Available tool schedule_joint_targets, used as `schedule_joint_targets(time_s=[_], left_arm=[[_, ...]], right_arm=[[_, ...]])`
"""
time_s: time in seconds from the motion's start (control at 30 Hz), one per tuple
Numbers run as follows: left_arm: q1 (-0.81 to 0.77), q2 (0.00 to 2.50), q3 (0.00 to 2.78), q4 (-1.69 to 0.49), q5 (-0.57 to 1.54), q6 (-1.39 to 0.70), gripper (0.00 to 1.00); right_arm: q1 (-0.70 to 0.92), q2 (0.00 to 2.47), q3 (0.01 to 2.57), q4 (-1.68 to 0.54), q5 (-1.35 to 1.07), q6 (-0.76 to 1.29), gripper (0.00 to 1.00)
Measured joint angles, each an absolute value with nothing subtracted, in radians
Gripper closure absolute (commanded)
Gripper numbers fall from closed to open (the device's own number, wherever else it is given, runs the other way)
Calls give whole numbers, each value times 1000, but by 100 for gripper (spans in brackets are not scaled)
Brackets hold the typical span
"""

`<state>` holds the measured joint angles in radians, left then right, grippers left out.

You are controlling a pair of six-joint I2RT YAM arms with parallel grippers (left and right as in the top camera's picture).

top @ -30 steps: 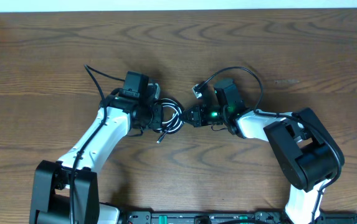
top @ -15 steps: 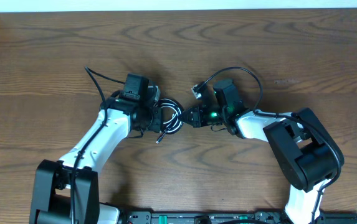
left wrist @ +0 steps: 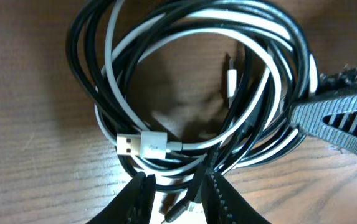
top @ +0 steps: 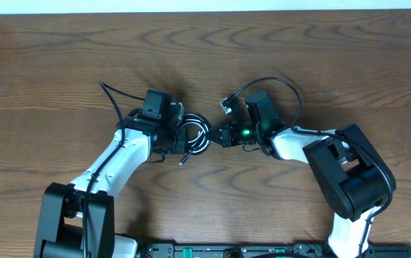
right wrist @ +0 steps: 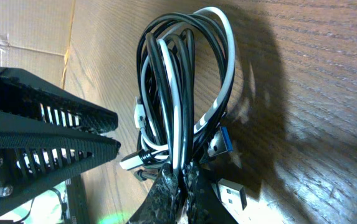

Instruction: Untangle cables

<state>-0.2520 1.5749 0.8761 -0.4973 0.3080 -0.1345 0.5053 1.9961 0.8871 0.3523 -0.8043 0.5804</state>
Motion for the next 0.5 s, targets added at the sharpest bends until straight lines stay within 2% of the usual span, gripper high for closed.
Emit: schedule_joint_targets(time_s=[0.2,0.27,0.37,0.5], left_arm=[[-252,1576,875,-621,316,-162,69],[-252,1576,874,-641,330,-166,65],[-254,1576,859,-608,343,-178,58],[-258,1577,788,-502,350,-184,57]], right_arm=[[505,1996,887,352,-804,580,99],[505,1996,887,352,-804,580,99],[505,1996,887,352,-804,580,99],[505,1996,887,352,-804,580,99]])
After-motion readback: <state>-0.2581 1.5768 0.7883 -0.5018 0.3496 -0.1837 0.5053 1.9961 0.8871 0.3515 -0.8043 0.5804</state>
